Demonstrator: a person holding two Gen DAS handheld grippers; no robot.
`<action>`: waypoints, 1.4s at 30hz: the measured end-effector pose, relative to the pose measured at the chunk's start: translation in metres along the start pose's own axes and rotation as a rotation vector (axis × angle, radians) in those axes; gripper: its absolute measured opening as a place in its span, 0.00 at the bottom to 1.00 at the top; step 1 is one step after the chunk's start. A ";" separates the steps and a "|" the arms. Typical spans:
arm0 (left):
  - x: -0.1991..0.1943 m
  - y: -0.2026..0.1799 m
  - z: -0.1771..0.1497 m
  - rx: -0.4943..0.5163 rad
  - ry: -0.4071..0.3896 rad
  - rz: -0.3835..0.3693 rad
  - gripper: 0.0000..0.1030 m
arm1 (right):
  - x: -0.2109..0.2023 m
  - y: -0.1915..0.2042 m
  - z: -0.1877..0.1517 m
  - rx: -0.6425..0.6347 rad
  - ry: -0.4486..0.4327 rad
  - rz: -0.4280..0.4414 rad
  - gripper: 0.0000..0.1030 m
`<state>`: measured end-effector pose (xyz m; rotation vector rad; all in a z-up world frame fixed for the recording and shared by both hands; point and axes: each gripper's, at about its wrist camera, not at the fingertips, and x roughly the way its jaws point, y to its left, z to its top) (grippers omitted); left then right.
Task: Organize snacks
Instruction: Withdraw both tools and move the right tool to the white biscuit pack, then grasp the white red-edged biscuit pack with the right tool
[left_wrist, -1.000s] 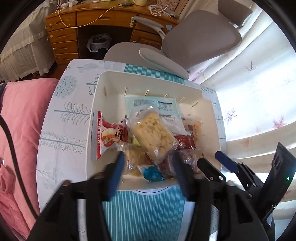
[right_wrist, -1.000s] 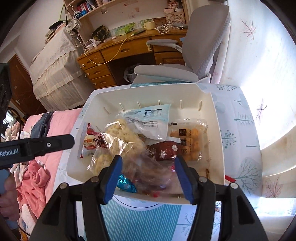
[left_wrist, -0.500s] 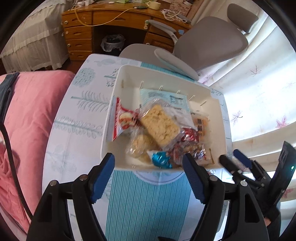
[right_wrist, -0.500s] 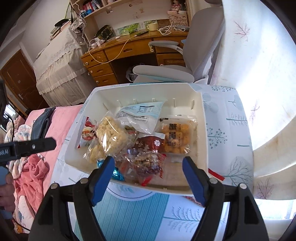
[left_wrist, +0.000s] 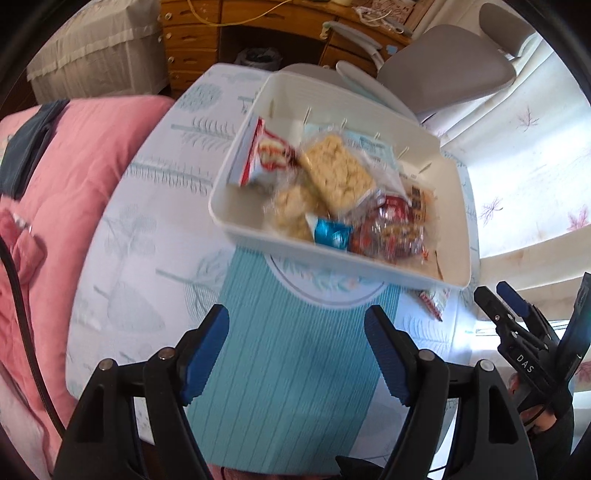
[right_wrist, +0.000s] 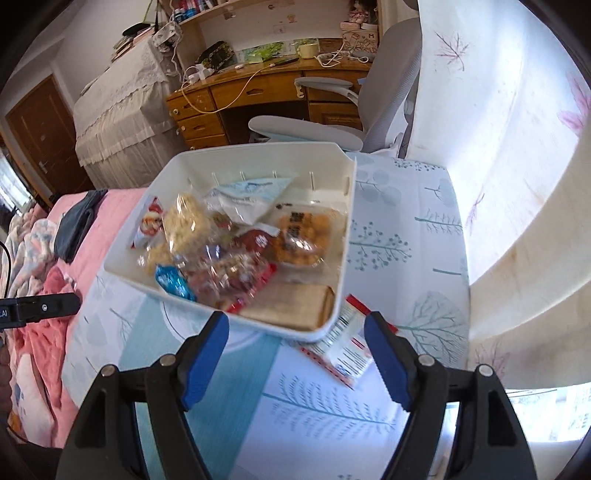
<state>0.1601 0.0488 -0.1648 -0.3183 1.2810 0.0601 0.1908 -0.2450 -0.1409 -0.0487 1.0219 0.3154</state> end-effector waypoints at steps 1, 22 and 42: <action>0.001 -0.002 -0.003 -0.002 0.003 0.002 0.72 | 0.001 -0.003 -0.004 -0.009 -0.005 0.004 0.74; 0.024 -0.030 -0.040 -0.083 0.039 0.115 0.72 | 0.076 -0.047 -0.047 -0.223 0.010 0.014 0.74; 0.029 0.005 -0.060 -0.231 0.068 0.249 0.72 | 0.117 -0.034 -0.036 -0.336 0.066 0.008 0.68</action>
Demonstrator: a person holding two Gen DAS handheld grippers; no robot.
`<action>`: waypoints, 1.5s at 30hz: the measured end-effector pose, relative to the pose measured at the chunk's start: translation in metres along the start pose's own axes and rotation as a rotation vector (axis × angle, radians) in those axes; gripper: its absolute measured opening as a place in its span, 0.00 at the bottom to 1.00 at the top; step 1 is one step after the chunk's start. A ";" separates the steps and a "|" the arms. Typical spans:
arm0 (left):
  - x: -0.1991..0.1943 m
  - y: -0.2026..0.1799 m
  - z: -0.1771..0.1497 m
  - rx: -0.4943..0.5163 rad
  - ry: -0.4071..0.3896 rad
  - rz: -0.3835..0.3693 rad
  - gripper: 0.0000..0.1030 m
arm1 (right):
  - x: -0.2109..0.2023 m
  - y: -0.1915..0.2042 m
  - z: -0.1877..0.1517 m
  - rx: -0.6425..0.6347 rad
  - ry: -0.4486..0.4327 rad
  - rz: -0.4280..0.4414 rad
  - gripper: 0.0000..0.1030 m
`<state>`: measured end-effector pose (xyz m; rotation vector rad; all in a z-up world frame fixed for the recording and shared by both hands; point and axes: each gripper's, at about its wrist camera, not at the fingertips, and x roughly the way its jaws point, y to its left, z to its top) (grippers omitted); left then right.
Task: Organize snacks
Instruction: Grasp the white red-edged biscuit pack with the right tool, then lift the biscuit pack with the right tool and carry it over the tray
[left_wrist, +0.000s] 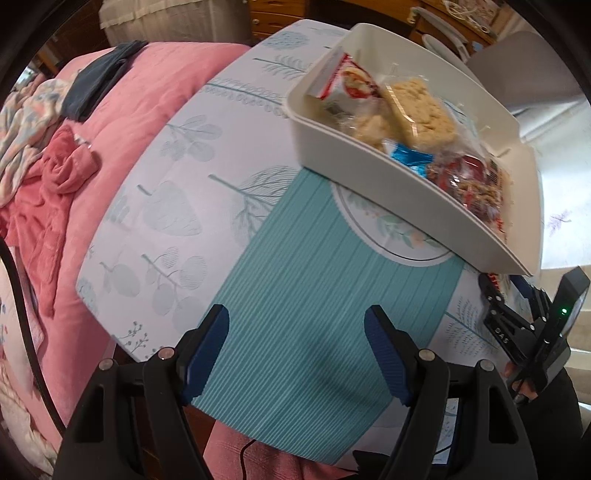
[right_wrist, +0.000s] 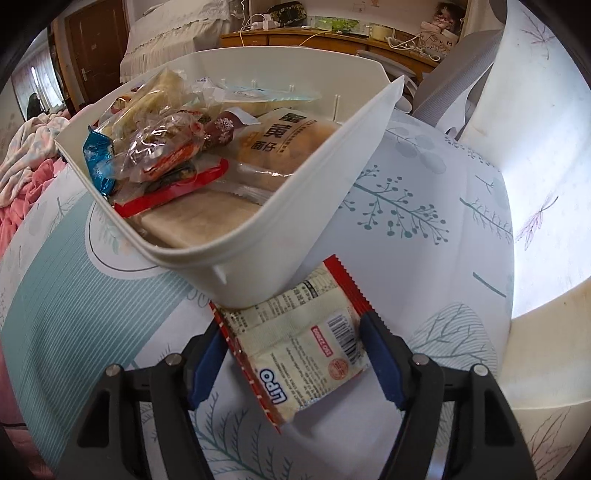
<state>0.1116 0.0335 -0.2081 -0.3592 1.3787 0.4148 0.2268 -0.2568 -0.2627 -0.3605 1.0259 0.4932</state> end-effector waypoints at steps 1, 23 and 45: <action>0.000 0.003 -0.001 -0.006 0.000 0.008 0.72 | 0.000 0.000 0.000 0.000 0.001 0.000 0.67; -0.006 -0.010 0.014 0.220 0.004 -0.111 0.72 | -0.051 0.020 -0.027 0.210 0.131 -0.071 0.61; -0.010 0.054 0.084 0.606 0.007 -0.313 0.72 | -0.103 0.045 0.084 0.691 -0.170 -0.262 0.62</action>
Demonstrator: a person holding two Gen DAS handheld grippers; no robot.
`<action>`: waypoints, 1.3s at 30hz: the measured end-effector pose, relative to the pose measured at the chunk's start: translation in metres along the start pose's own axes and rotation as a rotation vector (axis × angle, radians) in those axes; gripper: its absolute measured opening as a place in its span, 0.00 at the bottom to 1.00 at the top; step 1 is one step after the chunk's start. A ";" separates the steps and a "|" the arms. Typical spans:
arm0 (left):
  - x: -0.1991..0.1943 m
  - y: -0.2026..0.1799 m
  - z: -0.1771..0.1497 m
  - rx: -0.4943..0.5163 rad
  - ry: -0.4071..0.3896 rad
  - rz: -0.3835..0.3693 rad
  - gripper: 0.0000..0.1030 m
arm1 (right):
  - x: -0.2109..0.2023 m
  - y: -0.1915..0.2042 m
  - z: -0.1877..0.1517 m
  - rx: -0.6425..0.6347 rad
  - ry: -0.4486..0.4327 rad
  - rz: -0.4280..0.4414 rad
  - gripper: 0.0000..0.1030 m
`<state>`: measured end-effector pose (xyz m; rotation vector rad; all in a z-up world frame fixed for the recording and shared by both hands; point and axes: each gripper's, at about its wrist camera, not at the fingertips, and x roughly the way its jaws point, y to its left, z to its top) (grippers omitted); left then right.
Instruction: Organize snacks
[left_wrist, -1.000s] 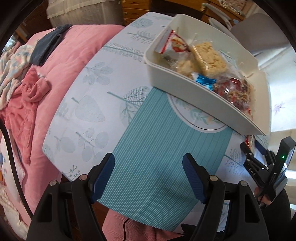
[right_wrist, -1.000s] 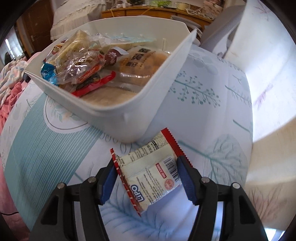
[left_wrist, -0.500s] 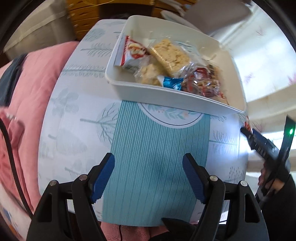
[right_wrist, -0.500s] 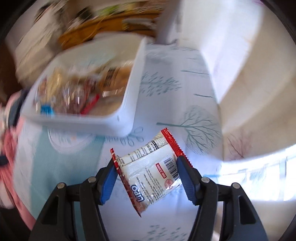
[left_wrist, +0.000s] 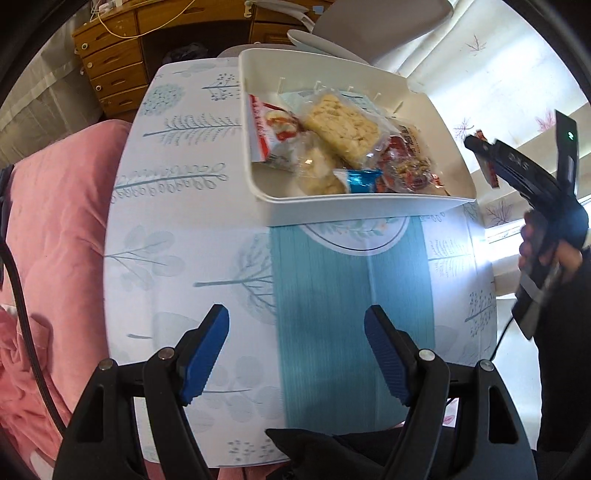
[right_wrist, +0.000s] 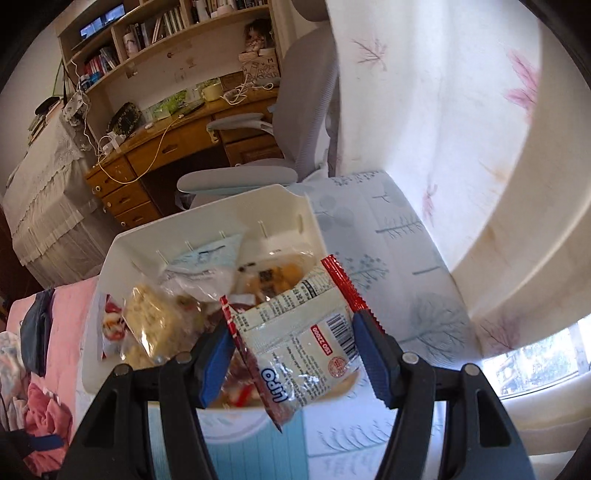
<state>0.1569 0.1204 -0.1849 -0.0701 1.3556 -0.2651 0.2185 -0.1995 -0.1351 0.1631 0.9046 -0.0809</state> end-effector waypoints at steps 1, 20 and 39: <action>-0.002 0.005 0.001 -0.001 -0.003 0.001 0.72 | 0.003 0.006 0.002 0.001 0.000 -0.002 0.62; -0.021 0.025 0.007 -0.032 -0.064 -0.053 0.73 | 0.007 0.052 -0.018 -0.001 0.078 -0.060 0.83; -0.046 -0.017 -0.081 -0.250 -0.138 0.031 0.74 | -0.053 -0.008 -0.142 0.066 0.427 0.088 0.87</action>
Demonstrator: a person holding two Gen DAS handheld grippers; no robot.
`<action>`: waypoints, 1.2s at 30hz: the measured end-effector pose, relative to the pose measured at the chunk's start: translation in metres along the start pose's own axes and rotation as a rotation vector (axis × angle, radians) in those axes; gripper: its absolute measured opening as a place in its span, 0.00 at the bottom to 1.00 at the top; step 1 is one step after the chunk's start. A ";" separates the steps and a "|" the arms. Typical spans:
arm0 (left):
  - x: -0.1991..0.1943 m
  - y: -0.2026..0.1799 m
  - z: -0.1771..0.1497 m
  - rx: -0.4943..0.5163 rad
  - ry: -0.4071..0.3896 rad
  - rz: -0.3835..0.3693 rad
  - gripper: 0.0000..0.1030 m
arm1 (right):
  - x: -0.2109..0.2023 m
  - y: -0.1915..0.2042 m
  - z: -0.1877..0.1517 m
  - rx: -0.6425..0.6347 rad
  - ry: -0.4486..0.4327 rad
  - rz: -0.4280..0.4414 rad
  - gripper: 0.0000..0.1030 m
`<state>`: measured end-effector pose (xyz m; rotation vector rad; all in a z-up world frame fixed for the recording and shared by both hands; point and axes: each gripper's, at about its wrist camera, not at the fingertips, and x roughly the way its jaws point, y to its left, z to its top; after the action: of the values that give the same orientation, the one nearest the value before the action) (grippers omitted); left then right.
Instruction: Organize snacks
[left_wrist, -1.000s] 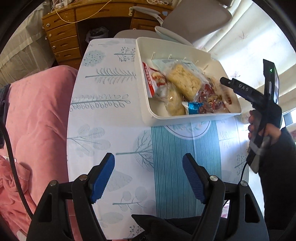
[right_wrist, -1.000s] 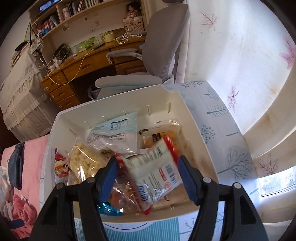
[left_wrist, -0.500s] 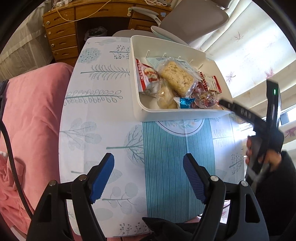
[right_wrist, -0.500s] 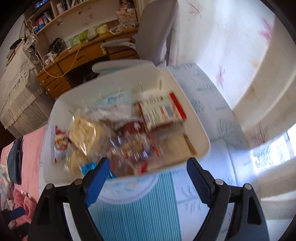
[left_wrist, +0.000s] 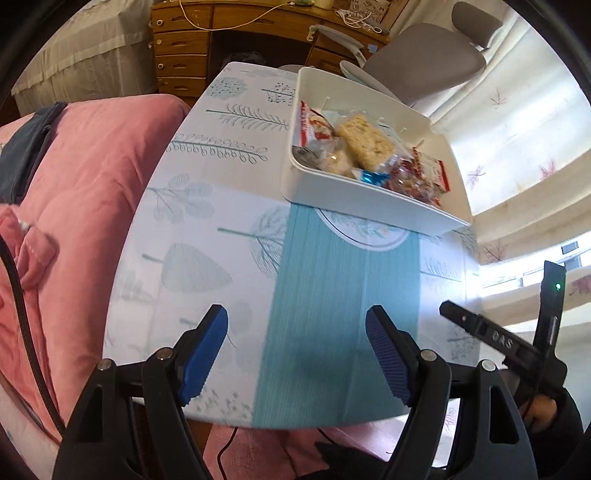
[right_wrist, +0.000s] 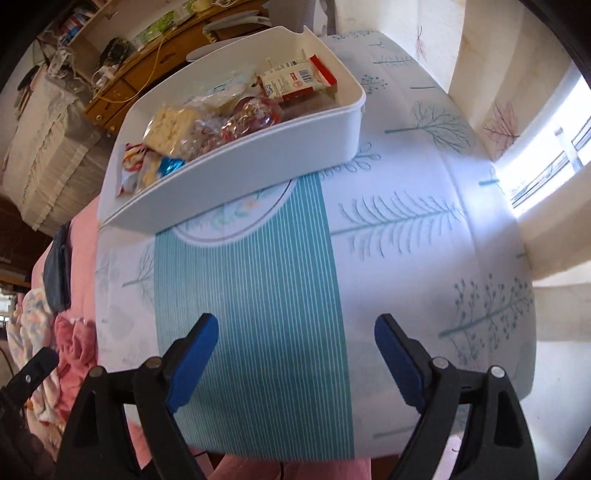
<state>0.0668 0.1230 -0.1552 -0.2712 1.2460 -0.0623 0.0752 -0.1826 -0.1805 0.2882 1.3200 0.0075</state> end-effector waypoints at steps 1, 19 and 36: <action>-0.006 -0.006 -0.006 -0.001 -0.004 0.000 0.74 | -0.010 -0.001 -0.006 -0.019 0.012 0.014 0.87; -0.091 -0.103 -0.051 0.072 -0.132 0.083 0.88 | -0.154 0.021 -0.063 -0.262 0.027 0.159 0.95; -0.096 -0.122 -0.050 0.080 -0.230 0.173 0.99 | -0.158 0.014 -0.062 -0.275 -0.094 0.095 1.00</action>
<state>0.0006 0.0147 -0.0520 -0.0971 1.0312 0.0666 -0.0218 -0.1827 -0.0404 0.1147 1.1944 0.2511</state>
